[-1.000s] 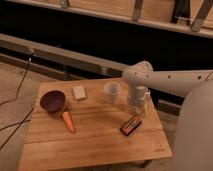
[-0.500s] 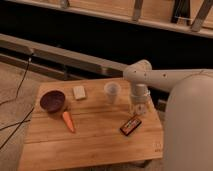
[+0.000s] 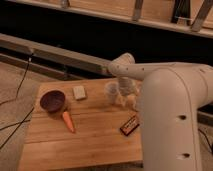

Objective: Knock the bottle over

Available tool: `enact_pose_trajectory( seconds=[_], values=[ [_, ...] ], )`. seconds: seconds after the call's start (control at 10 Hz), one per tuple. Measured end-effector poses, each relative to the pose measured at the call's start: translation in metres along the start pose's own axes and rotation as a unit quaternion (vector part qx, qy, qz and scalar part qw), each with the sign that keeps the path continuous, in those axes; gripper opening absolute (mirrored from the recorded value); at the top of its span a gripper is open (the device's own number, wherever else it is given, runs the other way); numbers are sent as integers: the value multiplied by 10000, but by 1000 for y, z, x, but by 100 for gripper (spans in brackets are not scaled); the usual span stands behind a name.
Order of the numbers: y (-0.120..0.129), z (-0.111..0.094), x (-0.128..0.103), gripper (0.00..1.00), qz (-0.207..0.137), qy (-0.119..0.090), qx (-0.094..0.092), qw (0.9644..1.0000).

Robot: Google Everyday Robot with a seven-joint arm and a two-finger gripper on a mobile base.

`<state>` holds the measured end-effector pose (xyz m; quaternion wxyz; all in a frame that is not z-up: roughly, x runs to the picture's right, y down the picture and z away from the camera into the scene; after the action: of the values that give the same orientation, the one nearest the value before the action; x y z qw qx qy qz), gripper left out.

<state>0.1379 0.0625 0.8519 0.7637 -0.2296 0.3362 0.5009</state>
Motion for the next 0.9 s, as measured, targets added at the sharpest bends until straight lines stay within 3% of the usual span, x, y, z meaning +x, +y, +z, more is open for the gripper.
enact_pose_trajectory(
  seconds=[0.3,0.6,0.9],
  values=[
    [2,-7,-22,65,-300,-40,142,9994],
    [0,-6,-19,65,-231,100,112,9996],
    [0,-6,-19,65,-212,102,111,9997]
  ],
)
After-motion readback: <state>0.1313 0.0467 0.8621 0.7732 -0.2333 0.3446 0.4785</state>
